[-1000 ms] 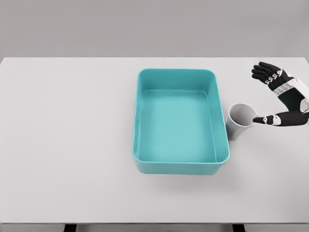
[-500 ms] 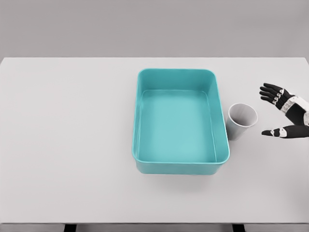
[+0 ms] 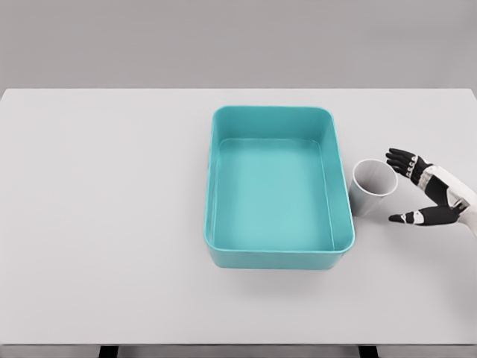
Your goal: Put the paper cup into the basket with your right arm
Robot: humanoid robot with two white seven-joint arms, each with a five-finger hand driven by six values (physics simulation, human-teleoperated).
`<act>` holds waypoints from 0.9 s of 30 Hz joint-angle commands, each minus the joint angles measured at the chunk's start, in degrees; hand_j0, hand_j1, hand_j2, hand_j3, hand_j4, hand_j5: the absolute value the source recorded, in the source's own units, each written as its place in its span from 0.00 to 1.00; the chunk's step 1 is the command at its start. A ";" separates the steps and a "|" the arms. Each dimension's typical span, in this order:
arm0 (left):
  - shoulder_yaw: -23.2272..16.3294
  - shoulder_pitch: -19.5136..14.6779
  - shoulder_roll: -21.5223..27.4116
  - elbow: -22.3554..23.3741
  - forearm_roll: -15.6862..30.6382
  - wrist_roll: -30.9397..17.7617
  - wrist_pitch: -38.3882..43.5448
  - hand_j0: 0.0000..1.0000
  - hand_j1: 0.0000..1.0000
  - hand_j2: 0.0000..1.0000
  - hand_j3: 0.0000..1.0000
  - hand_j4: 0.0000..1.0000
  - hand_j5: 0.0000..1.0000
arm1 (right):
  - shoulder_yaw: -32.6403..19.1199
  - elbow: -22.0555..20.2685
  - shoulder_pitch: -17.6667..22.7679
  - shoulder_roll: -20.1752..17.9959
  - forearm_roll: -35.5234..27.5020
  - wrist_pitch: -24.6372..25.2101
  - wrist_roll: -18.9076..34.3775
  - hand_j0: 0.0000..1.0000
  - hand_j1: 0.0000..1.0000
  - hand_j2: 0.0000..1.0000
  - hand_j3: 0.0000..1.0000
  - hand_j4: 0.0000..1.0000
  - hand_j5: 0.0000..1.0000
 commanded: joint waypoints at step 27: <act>-0.01 0.00 0.00 0.01 0.00 -0.01 0.00 1.00 1.00 1.00 1.00 1.00 1.00 | 1.66 2.72 -2.99 5.56 -0.69 3.00 0.00 1.00 1.00 1.00 1.00 1.00 1.00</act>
